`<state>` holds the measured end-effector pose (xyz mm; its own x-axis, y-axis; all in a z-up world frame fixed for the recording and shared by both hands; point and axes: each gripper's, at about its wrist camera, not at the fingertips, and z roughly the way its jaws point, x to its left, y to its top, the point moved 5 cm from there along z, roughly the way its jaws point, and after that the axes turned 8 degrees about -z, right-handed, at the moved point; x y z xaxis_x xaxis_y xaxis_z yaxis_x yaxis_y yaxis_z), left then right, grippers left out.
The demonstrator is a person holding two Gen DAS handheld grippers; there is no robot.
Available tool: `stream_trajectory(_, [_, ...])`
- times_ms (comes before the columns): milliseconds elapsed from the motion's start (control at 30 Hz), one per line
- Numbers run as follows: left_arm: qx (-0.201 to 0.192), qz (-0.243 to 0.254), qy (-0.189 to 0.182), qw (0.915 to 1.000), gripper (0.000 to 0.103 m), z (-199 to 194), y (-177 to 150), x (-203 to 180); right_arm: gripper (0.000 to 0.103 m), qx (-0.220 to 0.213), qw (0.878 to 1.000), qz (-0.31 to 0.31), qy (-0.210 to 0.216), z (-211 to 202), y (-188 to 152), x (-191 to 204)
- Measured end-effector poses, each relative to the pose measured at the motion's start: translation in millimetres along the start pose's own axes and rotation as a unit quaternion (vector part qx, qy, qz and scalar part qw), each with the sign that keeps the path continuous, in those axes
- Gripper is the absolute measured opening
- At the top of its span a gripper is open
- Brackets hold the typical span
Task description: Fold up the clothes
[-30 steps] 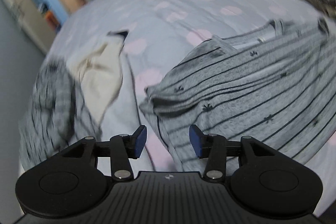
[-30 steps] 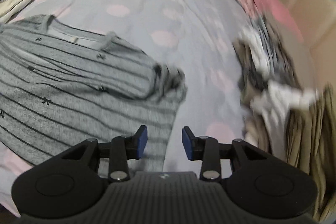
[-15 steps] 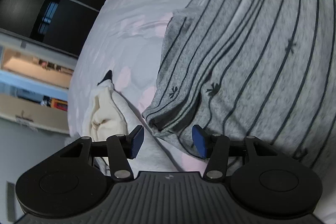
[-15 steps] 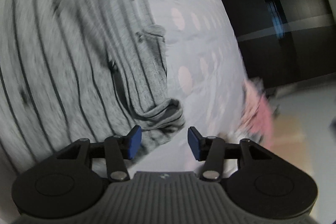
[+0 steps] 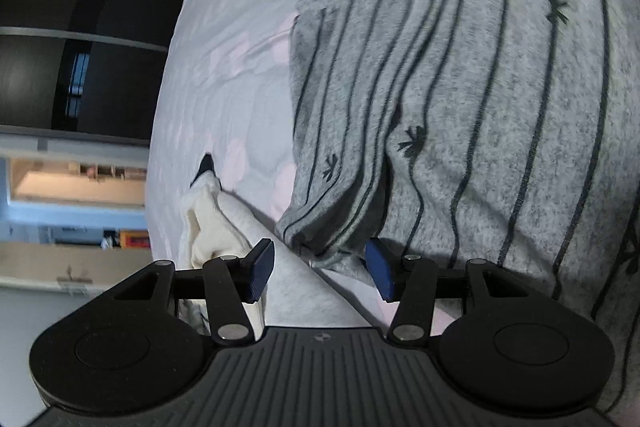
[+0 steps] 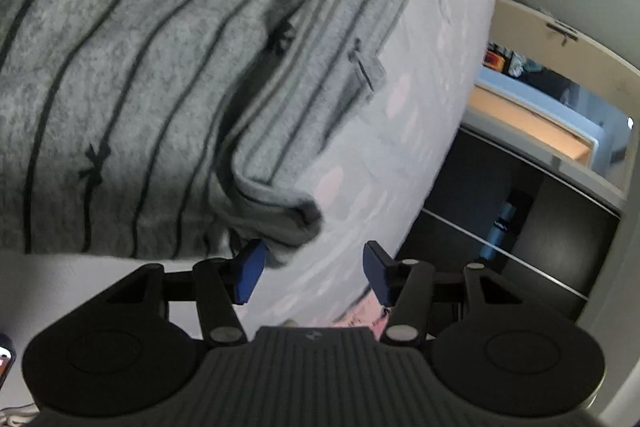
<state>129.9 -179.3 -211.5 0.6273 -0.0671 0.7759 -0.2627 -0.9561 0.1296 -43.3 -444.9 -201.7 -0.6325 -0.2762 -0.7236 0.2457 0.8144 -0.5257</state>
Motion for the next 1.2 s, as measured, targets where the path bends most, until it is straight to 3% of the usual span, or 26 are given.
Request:
stream_trajectory(67, [-0.006,0.021,0.006,0.9997,0.049,3,-1,-6,0.057,-0.022,1.000,-0.013,-0.003,0,7,-1])
stream_trajectory(200, [-0.013,0.048,0.015,0.9986,0.049,8,-4,-14,0.050,-0.025,1.000,-0.006,0.008,2,11,-6])
stream_trajectory(267, [-0.019,0.054,0.019,0.9982,0.049,11,-4,-15,0.030,-0.024,1.000,0.003,0.019,-3,16,-3])
stream_trajectory(333, [-0.022,0.059,0.022,0.9977,0.049,13,-4,-16,0.019,-0.018,0.999,0.015,0.030,-7,16,1])
stream_trajectory(433, [-0.031,0.085,0.037,0.9952,0.049,17,-2,-18,0.015,-0.006,0.998,0.042,0.043,-10,14,2])
stream_trajectory(533, [-0.045,0.130,0.083,0.9870,0.061,20,-1,-24,0.013,0.007,0.996,0.069,0.053,-14,11,4])
stream_trajectory(667, [-0.042,0.129,0.082,0.9873,0.061,29,-1,-24,0.005,0.012,0.994,0.097,0.055,-21,8,6])
stream_trajectory(733, [-0.031,0.103,0.076,0.9912,0.056,35,2,-18,0.004,0.013,0.993,0.108,0.054,-22,8,5])
stream_trajectory(800, [-0.017,0.062,0.068,0.9956,0.023,36,7,-8,0.003,0.018,0.990,0.125,0.055,-23,5,3])
stream_trajectory(833, [-0.008,0.036,0.063,0.9973,0.016,36,9,-2,0.002,0.021,0.989,0.136,0.055,-24,3,2])
stream_trajectory(900, [-0.001,-0.019,0.048,0.9987,0.010,33,14,14,0.000,0.028,0.984,0.168,0.053,-25,-3,-3])
stream_trajectory(1000, [-0.010,-0.077,0.038,0.9963,0.008,27,18,36,0.000,0.039,0.975,0.215,0.041,-31,-17,-9])
stream_trajectory(1100, [-0.014,-0.069,0.047,0.9964,0.008,29,25,40,0.004,0.033,0.979,0.200,0.022,-37,-19,-5])
stream_trajectory(1133, [-0.013,-0.066,0.047,0.9966,0.008,30,25,38,0.015,0.028,0.984,0.177,0.017,-40,-16,1])
stream_trajectory(1167, [-0.012,-0.064,0.047,0.9968,0.008,30,26,37,0.033,0.023,0.988,0.155,0.012,-41,-12,7])
stream_trajectory(1200, [-0.012,-0.061,0.048,0.9969,0.008,31,27,36,0.038,0.020,0.990,0.137,0.011,-40,-9,11])
